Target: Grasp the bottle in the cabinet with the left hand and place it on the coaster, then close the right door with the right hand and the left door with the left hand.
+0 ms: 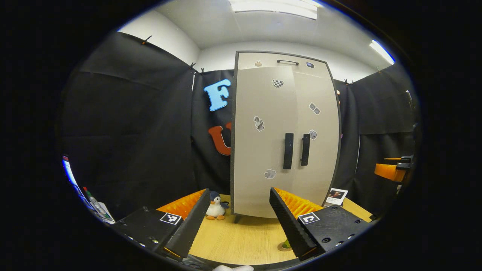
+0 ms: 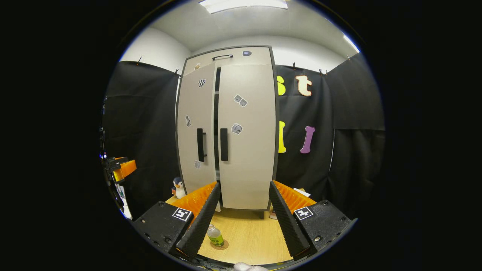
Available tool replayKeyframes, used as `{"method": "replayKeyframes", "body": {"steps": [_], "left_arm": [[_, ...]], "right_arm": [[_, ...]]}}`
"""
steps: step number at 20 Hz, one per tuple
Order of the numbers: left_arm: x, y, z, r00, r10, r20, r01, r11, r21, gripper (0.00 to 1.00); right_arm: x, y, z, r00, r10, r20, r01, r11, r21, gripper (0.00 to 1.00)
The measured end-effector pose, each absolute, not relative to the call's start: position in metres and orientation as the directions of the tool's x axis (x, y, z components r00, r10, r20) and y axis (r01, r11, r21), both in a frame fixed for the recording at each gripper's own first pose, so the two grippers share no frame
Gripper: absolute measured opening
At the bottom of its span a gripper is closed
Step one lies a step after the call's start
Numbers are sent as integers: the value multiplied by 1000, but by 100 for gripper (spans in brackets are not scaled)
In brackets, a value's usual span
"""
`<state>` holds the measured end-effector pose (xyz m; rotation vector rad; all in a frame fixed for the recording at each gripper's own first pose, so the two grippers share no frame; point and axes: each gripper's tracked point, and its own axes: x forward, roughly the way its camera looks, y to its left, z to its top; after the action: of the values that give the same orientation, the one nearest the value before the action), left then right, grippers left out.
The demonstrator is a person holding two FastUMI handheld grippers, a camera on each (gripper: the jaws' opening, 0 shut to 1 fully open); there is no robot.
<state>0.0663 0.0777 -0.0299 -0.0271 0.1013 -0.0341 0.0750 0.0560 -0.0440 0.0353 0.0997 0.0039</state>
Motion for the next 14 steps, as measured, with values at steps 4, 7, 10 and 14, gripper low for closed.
{"method": "replayKeyframes", "body": {"steps": [4,7,10,14], "left_arm": [[71,69,-33,992,-60,-111,58,998,-27,97],[73,63,-38,990,-70,-124,68,998,-18,97],[72,55,-42,987,-88,-133,86,996,-22,97],[75,50,-38,988,-93,-124,90,995,-29,97]], "right_arm": [[69,47,-49,994,-17,-112,21,999,38,81],[68,38,-54,991,-40,-128,46,998,41,81],[67,34,-56,990,-45,-136,53,997,52,81],[71,34,-54,991,-26,-130,33,998,52,81]]}}
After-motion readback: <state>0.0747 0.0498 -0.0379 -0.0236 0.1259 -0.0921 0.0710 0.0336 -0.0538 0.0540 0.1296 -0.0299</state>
